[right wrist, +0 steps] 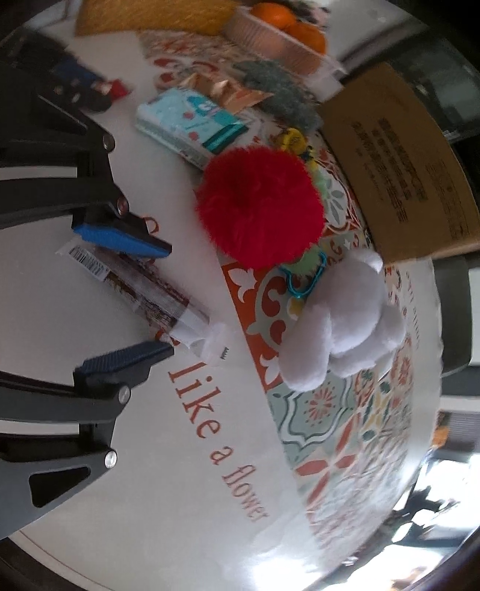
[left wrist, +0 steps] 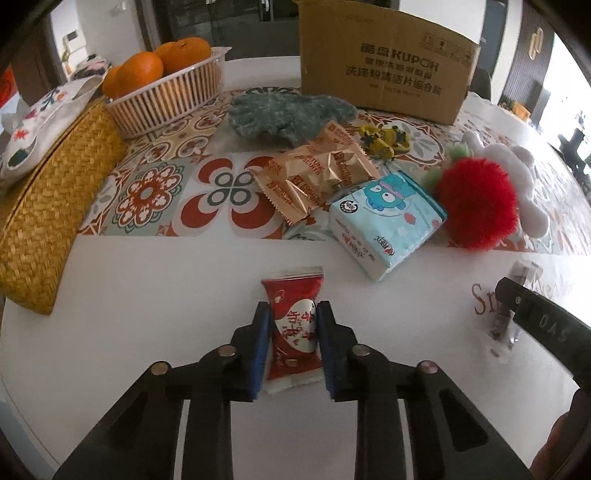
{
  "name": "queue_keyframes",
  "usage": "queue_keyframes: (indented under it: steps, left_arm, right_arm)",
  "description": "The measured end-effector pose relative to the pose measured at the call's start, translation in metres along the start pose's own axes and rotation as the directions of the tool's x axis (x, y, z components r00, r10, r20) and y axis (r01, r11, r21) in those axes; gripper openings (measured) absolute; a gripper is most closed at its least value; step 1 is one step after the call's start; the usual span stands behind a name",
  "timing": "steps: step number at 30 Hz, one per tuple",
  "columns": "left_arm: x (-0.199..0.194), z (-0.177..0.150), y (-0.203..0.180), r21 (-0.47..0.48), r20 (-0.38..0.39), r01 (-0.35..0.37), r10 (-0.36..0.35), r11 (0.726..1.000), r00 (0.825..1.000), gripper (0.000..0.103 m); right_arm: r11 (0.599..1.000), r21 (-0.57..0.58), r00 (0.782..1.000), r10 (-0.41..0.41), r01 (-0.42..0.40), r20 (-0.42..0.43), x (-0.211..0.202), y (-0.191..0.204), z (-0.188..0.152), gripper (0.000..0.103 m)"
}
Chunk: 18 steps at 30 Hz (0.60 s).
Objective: Organize soft objects
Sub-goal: 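Grasp the red candy packet with the left tool while the right tool grasps the snack tube, then lift the red packet with the left tool while the right tool lifts the snack tube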
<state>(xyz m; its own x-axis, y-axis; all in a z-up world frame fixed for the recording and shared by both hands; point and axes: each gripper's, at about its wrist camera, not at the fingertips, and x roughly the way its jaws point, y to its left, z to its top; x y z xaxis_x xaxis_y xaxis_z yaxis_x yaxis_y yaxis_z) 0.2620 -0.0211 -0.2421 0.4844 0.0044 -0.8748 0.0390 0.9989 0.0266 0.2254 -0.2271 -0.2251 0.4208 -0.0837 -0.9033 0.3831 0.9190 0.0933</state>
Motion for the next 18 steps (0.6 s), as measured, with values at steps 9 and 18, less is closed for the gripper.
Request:
queue_keyframes:
  steps: [9, 18]
  left_arm:
    - [-0.005, -0.003, -0.006, 0.049, 0.02, 0.048, -0.049, 0.998, 0.999, 0.023]
    - [-0.022, -0.004, -0.012, 0.064, 0.063, 0.081, -0.085, 0.995, 0.994, 0.023]
  right_arm:
    - [0.968, -0.251, 0.997, 0.025, -0.006, 0.071, -0.007, 0.01, -0.018, 0.028]
    - [0.945, -0.322, 0.994, 0.079, -0.048, 0.082, -0.021, 0.01, -0.04, 0.023]
